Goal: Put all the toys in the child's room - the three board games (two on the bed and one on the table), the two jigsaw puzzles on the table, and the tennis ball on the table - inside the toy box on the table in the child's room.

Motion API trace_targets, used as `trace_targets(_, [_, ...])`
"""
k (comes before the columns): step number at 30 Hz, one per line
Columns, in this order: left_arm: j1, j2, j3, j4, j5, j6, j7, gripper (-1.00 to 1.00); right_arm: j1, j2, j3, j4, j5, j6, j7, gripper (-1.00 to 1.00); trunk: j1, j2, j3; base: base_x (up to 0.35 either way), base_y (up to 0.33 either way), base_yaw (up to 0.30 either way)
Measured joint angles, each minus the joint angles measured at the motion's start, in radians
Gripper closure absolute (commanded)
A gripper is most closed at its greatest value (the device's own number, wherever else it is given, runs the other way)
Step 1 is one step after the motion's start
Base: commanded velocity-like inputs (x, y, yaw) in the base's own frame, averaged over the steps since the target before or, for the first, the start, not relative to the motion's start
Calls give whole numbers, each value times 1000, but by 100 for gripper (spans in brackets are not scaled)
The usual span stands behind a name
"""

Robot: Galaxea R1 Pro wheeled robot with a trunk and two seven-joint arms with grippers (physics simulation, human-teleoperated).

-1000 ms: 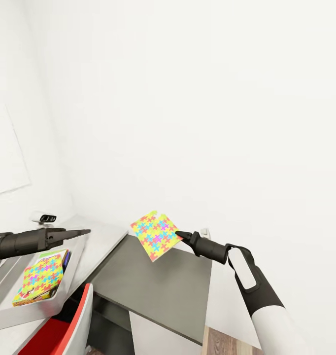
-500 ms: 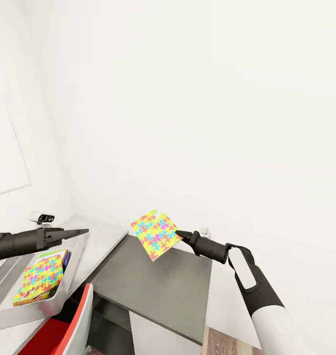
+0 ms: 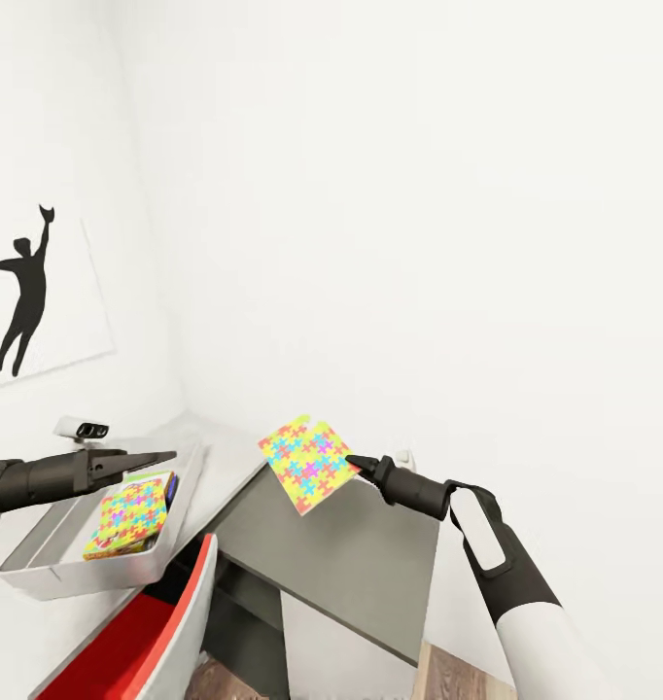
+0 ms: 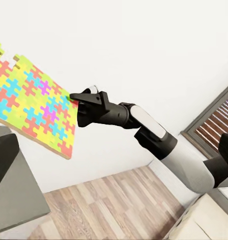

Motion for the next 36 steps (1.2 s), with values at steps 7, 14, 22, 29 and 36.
trace_targets(7, [0,0,-1,0,0,0,0,-100,0,0,0,0,1,0,0,100,0,0,0,-36,-13,291])
trace_targets(14, [0,-2,-1,0,0,0,0,-100,0,0,0,0,1,0,0,100,0,0,0,-1,0,292])
trace_targets(22, [0,-3,-1,0,-2,0,0,-100,-1,0,1,0,2,0,2,100,0,0,0,0,0,292])
trace_targets(29, [0,-3,0,23,-1,0,0,-100,0,0,1,-36,-1,0,4,100,0,0,0,39,0,292])
trace_targets(36, [0,-2,1,44,-1,0,0,-100,5,1,0,-53,1,-1,0,100,0,0,0,14,0,292])
